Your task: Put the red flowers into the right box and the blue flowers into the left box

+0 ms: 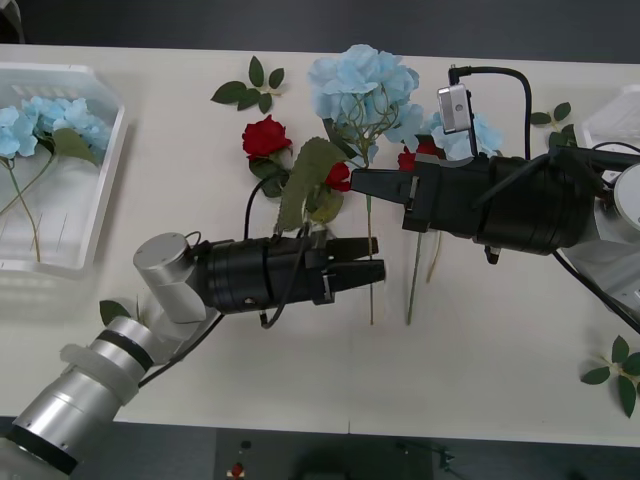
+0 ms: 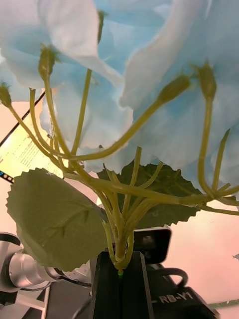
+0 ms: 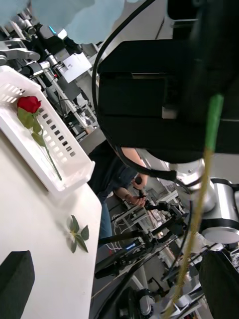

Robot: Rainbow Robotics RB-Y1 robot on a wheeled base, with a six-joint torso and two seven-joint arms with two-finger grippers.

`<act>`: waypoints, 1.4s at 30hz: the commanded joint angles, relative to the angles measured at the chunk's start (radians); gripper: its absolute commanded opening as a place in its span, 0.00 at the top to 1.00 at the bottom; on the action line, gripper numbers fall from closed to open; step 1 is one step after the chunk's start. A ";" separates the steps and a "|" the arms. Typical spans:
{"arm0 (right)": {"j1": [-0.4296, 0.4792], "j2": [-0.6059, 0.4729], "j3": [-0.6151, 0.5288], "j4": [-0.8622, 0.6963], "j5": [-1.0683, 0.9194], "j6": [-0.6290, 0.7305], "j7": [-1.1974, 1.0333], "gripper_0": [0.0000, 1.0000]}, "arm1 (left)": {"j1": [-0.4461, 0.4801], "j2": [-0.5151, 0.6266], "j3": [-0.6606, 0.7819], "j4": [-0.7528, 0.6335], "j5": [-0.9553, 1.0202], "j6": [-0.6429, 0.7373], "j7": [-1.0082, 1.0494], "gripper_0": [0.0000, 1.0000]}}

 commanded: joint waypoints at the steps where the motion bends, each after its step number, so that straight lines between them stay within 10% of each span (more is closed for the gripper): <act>1: -0.037 0.015 -0.002 -0.032 -0.012 0.006 0.037 1.00 | -0.073 -0.044 -0.055 -0.039 0.005 -0.093 0.008 0.28; 4: -0.037 0.015 -0.002 -0.030 -0.012 0.006 0.038 1.00 | -0.079 -0.048 -0.087 -0.051 0.005 -0.159 0.008 0.99; 22: -0.037 0.015 -0.002 -0.032 -0.015 0.005 0.030 1.00 | -0.066 -0.013 -0.104 -0.055 0.016 -0.228 0.008 1.00; 25: -0.037 0.015 -0.002 -0.030 -0.015 0.005 0.024 0.00 | -0.068 -0.007 -0.104 -0.055 0.031 -0.229 0.008 1.00; 42: -0.035 0.013 -0.003 -0.032 -0.018 0.005 0.006 0.00 | -0.071 0.271 0.128 -0.056 0.056 -0.091 0.008 1.00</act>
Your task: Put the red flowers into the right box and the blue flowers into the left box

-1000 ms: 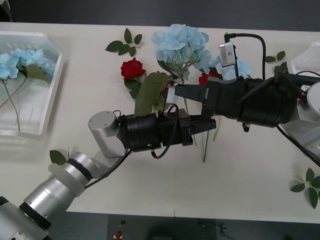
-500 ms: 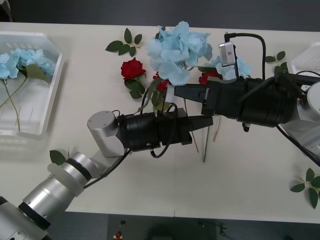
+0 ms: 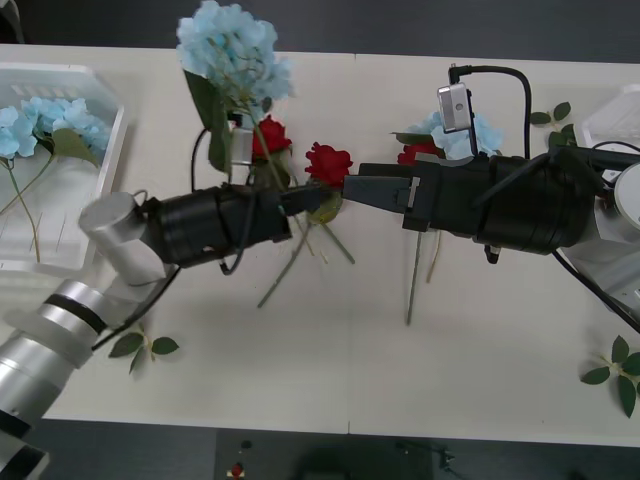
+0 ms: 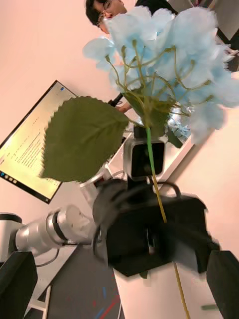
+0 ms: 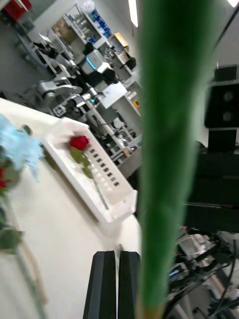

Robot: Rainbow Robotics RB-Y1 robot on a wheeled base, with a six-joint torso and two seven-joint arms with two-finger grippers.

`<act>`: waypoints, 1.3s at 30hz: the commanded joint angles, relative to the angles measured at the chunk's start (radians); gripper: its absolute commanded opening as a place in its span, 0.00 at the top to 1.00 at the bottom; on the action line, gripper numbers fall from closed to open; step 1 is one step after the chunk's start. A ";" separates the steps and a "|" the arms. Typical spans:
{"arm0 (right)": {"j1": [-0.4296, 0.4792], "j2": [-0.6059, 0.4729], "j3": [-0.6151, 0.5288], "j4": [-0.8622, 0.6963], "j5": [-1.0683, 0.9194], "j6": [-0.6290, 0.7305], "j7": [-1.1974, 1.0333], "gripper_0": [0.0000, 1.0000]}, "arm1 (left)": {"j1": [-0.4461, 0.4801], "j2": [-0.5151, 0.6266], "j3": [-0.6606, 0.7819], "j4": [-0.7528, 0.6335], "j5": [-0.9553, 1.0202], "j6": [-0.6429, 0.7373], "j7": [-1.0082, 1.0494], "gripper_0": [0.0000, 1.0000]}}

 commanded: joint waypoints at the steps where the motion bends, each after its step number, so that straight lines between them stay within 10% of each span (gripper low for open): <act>1: -0.034 0.010 -0.003 -0.030 -0.014 0.000 0.000 0.00 | 0.000 0.133 0.093 -0.030 -0.049 0.043 0.008 1.00; 17: -0.232 -0.223 0.073 0.310 0.475 0.044 -0.737 0.00 | 0.083 0.535 0.569 -0.030 -0.638 0.047 0.239 1.00; 30: -0.476 -0.134 0.234 0.772 0.761 0.023 -1.024 0.00 | 0.181 0.590 0.782 -0.030 -1.044 0.023 0.503 0.99; 32: -0.483 -0.097 0.234 0.795 0.798 -0.002 -1.060 0.00 | 0.193 0.597 0.782 -0.030 -1.049 0.012 0.506 0.83; 35: -0.499 -0.033 0.234 0.832 0.871 -0.045 -1.126 0.00 | 0.204 0.598 0.781 -0.030 -1.039 -0.011 0.508 0.10; 39: -0.517 0.029 0.234 0.875 0.939 -0.084 -1.192 0.00 | 0.204 0.597 0.778 -0.030 -0.995 -0.008 0.502 0.00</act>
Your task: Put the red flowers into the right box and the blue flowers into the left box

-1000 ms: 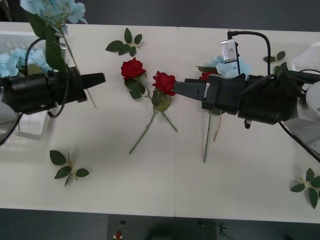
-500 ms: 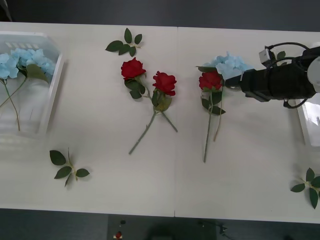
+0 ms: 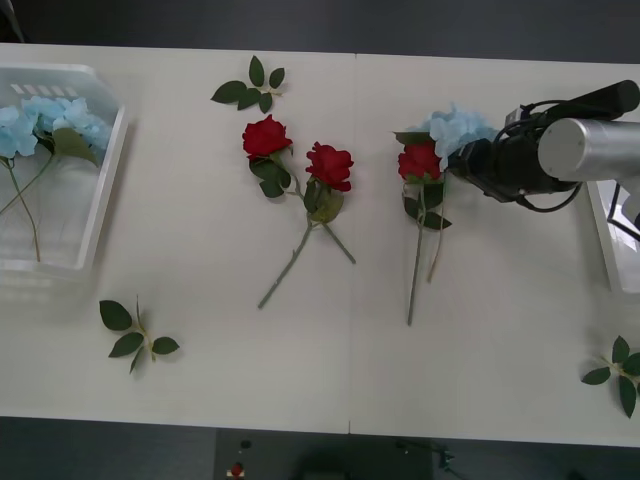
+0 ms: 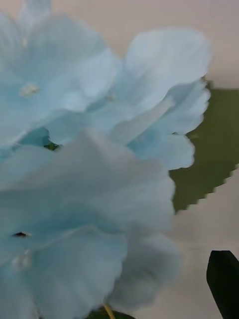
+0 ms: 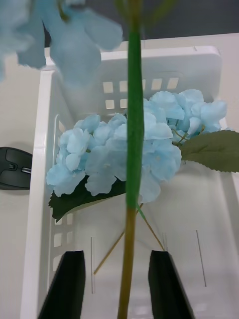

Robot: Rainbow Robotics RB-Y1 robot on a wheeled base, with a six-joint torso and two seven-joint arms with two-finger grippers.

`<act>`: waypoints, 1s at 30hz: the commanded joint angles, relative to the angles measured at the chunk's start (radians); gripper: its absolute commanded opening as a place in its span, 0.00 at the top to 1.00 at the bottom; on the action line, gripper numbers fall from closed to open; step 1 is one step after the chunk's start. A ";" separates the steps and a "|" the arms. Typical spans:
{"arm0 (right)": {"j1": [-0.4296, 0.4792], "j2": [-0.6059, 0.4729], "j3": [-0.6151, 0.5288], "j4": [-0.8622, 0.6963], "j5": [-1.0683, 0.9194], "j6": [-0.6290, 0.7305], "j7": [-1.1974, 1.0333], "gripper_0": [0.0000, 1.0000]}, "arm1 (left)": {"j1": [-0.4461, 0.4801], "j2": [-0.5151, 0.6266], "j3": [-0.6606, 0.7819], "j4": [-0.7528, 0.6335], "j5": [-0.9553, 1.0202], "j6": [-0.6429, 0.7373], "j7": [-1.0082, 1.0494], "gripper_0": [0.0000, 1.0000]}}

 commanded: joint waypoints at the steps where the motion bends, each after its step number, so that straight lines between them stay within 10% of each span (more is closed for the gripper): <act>1: -0.053 0.057 0.003 0.033 0.061 -0.041 -0.107 0.00 | -0.001 0.055 -0.004 -0.028 0.075 0.020 0.017 0.00; 12: -0.087 0.147 0.003 0.118 0.159 -0.119 -0.150 0.00 | -0.016 0.055 0.019 -0.237 0.274 0.196 0.037 0.00; 13: -0.090 0.154 0.001 0.122 0.162 -0.122 -0.150 0.21 | -0.033 0.052 0.013 -0.253 0.269 0.219 0.047 0.00; 15: -0.094 0.160 0.001 0.130 0.166 -0.122 -0.151 1.00 | -0.091 0.024 -0.024 -0.293 0.231 0.262 0.117 0.00; 30: -0.104 0.157 -0.008 0.133 0.162 -0.148 -0.142 1.00 | -0.252 -0.307 -0.438 -0.596 -0.450 0.317 0.924 0.00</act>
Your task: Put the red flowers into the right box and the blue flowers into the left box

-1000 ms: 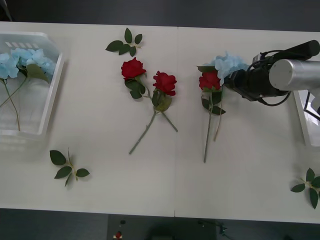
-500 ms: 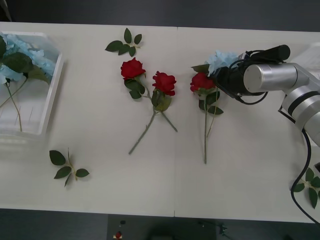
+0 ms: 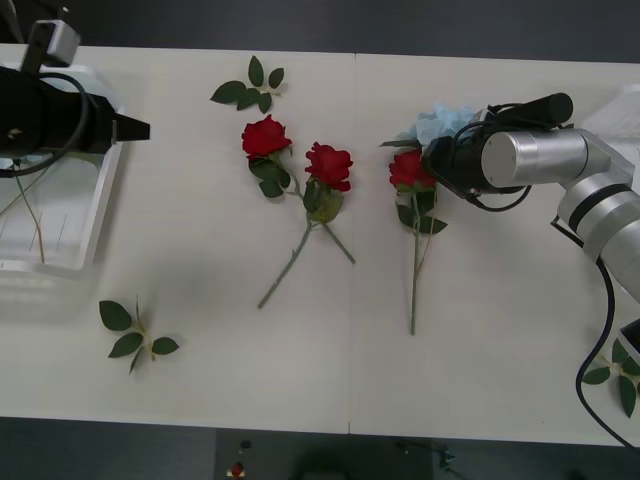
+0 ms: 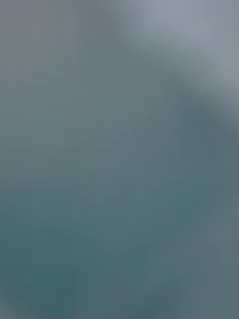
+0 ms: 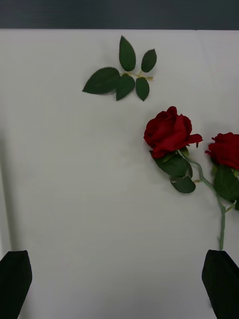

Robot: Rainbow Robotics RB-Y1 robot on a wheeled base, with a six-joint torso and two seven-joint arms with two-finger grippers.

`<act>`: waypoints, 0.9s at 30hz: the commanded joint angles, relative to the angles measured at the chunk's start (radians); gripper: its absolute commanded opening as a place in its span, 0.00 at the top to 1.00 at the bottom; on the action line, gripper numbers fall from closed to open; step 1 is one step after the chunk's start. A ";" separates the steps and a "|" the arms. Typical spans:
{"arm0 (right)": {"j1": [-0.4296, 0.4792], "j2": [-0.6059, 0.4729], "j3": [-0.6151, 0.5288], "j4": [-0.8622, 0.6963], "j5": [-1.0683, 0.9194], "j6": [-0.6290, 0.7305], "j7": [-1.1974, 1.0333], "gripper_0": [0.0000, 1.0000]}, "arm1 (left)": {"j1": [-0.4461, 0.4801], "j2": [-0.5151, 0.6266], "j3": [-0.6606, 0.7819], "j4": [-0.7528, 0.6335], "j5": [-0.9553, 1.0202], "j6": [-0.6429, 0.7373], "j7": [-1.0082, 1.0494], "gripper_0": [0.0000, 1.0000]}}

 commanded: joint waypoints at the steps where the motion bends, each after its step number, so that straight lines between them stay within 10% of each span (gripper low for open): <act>1: -0.038 -0.006 -0.008 -0.012 -0.010 -0.030 -0.030 1.00 | -0.034 -0.077 -0.090 -0.051 -0.162 0.001 0.198 0.00; 16: -0.036 -0.277 -0.016 -0.276 0.001 0.156 0.041 1.00 | -0.159 -0.394 -0.495 0.088 -0.877 -0.014 0.694 0.00; 27: -0.019 -0.559 -0.016 -0.328 -0.204 0.242 0.328 1.00 | -0.198 -0.474 -0.561 0.381 -0.908 -0.338 0.811 0.00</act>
